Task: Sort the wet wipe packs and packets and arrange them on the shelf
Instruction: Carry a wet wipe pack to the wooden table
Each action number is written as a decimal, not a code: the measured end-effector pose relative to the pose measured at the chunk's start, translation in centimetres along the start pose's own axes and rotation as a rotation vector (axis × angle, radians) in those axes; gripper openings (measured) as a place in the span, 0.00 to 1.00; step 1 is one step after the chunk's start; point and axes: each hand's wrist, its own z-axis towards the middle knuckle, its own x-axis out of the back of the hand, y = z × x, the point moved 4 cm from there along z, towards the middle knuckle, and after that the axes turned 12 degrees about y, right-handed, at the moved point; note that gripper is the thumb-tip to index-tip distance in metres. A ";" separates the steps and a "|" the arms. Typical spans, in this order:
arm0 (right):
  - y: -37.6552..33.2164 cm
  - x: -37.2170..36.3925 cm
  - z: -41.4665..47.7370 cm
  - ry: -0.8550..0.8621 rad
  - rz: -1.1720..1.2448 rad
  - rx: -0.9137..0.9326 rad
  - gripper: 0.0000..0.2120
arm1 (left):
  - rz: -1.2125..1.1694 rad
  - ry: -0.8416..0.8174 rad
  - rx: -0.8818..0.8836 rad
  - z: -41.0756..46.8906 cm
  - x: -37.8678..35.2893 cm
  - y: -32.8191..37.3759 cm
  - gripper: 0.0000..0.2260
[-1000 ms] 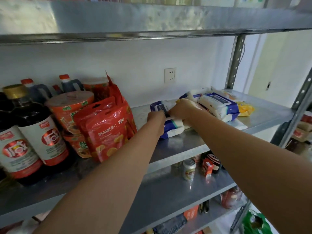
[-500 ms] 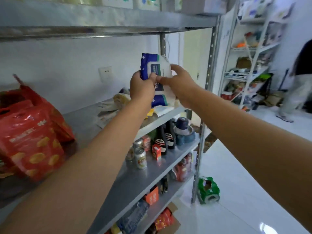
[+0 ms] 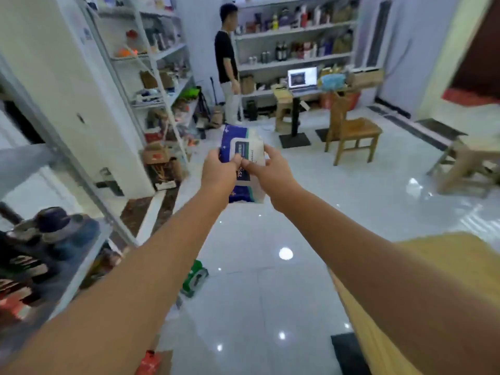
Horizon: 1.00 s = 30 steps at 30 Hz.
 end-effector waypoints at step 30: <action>37.4 44.7 1.8 0.442 0.210 -0.712 0.29 | 0.564 -0.930 0.243 -27.8 -45.7 -25.8 0.19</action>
